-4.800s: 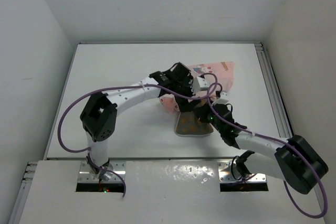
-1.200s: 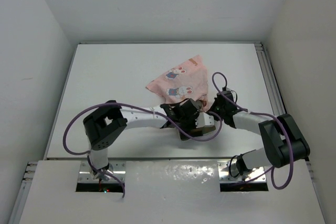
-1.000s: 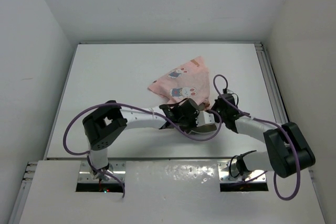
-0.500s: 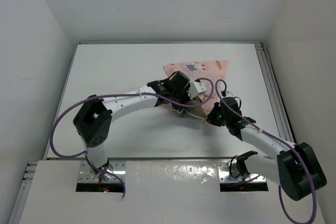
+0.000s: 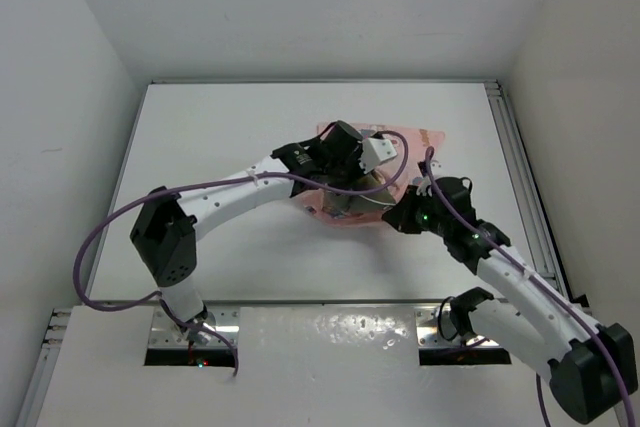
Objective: Put the pillow into the pillowcase
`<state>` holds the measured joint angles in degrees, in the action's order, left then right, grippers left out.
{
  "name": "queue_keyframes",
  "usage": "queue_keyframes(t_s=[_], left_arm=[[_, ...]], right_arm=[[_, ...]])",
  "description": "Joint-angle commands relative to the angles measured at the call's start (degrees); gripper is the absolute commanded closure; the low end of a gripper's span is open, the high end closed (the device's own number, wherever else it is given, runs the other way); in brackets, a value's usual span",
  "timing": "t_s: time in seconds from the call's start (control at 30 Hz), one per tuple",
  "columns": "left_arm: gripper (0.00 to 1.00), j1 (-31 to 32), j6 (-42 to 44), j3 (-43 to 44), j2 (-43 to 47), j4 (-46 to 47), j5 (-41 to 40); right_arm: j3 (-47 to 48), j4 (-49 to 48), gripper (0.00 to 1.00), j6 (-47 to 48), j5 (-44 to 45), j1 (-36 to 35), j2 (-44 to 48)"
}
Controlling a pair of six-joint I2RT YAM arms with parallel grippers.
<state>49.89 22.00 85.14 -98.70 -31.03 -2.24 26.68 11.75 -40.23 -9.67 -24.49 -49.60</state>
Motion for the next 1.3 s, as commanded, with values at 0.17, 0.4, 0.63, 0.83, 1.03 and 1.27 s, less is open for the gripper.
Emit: queue_keyframes(t_s=[0.17,0.4,0.63,0.83,1.03,1.27], left_arm=[[1.0,-0.3,1.4,-9.6,-2.2,18.7,-8.2],[0.77,-0.3,2.2,-12.6,-3.2,16.7,-1.1],[0.32,-0.5,1.9,-10.0,-2.1,9.8,-0.3],[0.0,-0.6,-0.4,-3.0,3.6,-3.6,2.0],[0.05,-3.6,3.9,-12.2,11.2,-5.5,-5.3],[0.04,-13.4,7.5,-23.7,7.2,11.6,-10.6]], right_arm=[[3.4,0.0,1.0,-2.8,-5.3,-1.7,5.3],[-0.3,5.0,0.85,-0.5,3.9,-1.4,1.5],[-1.5,4.1,0.26,-4.2,12.7,3.8,2.8],[-2.2,1.7,0.2,-5.6,9.8,7.9,-4.9],[-7.4,-3.2,0.37,-7.0,4.4,7.9,-10.9],[-11.7,-17.7,0.31,-9.7,2.2,7.0,-16.2]])
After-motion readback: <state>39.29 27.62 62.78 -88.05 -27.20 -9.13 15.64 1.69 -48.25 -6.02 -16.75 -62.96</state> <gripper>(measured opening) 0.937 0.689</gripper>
